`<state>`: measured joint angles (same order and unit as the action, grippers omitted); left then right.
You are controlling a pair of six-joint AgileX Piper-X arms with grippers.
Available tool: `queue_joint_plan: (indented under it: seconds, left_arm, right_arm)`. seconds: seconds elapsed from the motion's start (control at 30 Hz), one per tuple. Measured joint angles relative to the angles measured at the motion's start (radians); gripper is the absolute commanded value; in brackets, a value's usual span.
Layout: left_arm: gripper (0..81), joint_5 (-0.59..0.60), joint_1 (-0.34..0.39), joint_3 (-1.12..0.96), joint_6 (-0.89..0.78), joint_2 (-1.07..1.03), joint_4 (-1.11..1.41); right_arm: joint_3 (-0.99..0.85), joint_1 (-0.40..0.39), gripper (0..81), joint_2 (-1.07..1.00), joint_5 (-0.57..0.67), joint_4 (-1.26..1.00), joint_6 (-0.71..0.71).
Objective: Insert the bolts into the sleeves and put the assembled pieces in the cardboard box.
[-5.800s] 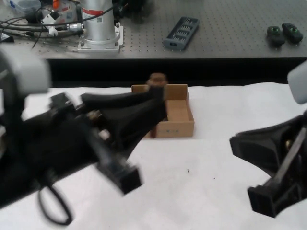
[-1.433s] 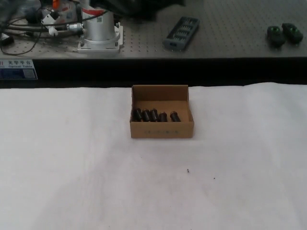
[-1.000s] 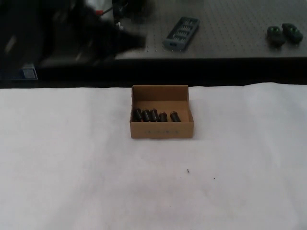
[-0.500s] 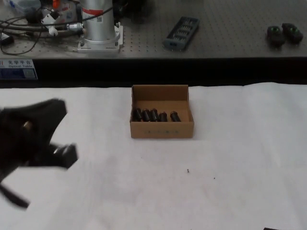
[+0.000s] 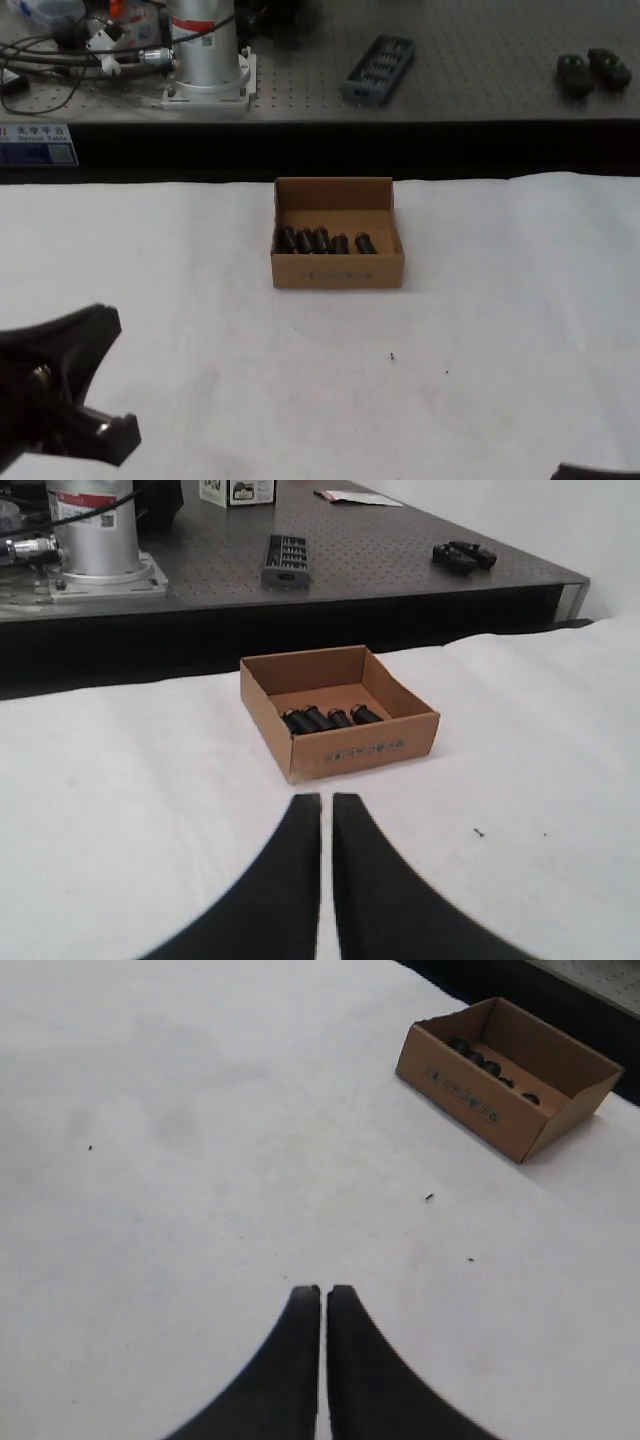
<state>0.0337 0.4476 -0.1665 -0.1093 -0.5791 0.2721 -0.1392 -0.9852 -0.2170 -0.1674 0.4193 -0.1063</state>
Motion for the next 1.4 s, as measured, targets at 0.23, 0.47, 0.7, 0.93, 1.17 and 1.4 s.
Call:
queue_joint_plan:
  seconds: [0.23,0.47,0.7,0.93,1.17,1.4]
  left_arm:
    - [3.2,0.000,0.000,0.054,0.000,0.000,0.000]
    - [3.2,0.000,0.000,0.096,0.000,0.000,0.000]
    - [3.2,0.000,0.000,0.123,0.000,0.000,0.000]
    - [3.2,0.000,0.000,0.125,0.000,0.000,0.000]
    - [3.2,0.000,0.000,0.125,0.000,0.028,-0.017]
    - [3.2,-0.017,-0.112,0.125,0.000,0.211,-0.340]
  right_arm:
    - [0.000,0.291,2.9,0.137,-0.001,0.009,0.000]
    - [0.018,0.741,2.9,0.153,0.189,0.221,0.054]
    - [0.122,0.923,2.9,0.210,0.300,0.202,0.066]
    - [0.147,0.977,2.9,0.212,0.360,0.174,0.106]
    - [0.147,0.978,2.9,0.214,0.365,0.124,0.112]
    - [0.147,0.978,2.9,0.214,0.365,0.122,0.112]
